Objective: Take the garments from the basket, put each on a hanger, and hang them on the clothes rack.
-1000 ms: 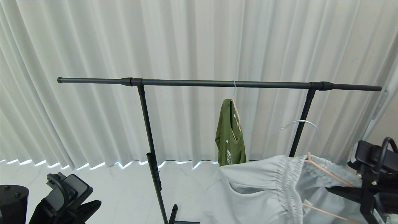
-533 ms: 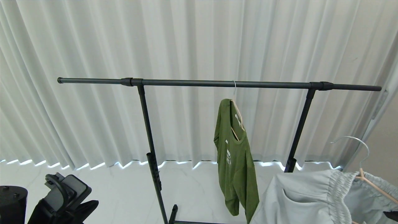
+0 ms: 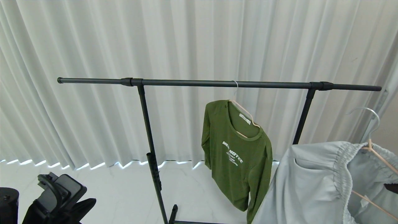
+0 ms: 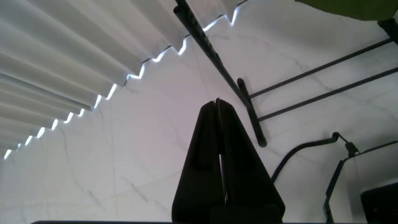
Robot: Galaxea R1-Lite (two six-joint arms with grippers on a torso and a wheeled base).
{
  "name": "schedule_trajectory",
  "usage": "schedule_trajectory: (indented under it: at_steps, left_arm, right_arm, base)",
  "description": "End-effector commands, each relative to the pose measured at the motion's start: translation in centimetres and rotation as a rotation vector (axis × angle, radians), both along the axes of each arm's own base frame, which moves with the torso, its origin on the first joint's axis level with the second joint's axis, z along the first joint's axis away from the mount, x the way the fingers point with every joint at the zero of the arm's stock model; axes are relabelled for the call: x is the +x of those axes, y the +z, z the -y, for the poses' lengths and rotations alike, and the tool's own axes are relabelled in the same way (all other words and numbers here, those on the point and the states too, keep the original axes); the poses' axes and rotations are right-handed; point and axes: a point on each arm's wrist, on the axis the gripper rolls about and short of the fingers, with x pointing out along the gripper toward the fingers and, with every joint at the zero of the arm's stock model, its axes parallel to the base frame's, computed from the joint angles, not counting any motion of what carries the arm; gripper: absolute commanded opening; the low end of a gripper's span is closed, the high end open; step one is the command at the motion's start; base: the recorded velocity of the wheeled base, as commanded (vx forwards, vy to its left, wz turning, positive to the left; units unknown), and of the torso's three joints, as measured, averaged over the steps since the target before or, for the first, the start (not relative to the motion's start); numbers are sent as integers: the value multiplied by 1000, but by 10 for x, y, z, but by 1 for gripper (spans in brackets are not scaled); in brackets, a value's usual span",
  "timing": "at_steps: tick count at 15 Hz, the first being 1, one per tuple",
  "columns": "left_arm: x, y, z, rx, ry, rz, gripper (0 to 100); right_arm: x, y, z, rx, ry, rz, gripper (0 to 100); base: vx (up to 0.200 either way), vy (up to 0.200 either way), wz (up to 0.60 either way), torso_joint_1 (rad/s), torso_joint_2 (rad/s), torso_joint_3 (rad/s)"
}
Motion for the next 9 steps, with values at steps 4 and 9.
schedule_trajectory:
  at_steps: [4, 9]
  left_arm:
    - [-1, 1, 0, -2, -1, 8, 0]
    - [-2, 2, 0, -3, -5, 16, 0]
  right_arm:
    - [33, 25, -5, 58, 45, 52, 0]
    - [50, 35, -11, 63, 73, 89, 0]
  base:
    - [150, 0, 0, 1, -2, 2]
    - [200, 0, 0, 3, 4, 1]
